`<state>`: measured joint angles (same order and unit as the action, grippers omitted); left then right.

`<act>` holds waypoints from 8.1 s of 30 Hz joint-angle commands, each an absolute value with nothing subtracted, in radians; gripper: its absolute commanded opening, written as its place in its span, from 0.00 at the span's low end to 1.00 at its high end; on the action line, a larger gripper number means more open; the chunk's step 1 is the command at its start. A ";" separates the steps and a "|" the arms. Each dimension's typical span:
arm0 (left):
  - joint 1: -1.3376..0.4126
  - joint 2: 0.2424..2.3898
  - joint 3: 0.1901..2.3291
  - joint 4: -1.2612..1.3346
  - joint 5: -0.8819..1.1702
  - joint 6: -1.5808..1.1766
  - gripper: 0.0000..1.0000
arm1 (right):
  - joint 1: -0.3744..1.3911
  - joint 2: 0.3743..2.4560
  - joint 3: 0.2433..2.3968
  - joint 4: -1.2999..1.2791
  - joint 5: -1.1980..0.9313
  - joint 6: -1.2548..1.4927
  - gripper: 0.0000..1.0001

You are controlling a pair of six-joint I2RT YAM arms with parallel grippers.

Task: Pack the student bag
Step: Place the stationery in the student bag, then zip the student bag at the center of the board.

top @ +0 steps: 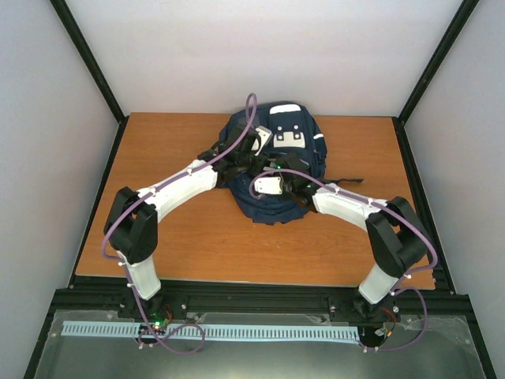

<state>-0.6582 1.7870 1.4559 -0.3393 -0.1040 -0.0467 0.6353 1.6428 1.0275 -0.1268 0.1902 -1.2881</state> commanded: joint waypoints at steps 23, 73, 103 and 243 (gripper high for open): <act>-0.638 1.781 1.499 -0.317 -0.106 -0.083 0.47 | 0.638 1.408 1.004 -0.253 0.099 -1.008 0.34; -0.608 1.563 0.898 -0.117 -0.116 -0.059 0.49 | 0.534 1.525 1.035 -0.336 -0.221 -0.682 0.54; -0.483 1.813 1.150 -0.388 0.200 0.258 0.27 | 0.532 1.483 0.996 -0.356 -0.276 -0.680 0.53; -0.798 1.720 1.041 0.009 0.177 -1.122 0.43 | 0.468 1.372 0.914 -0.549 -0.269 -0.481 0.03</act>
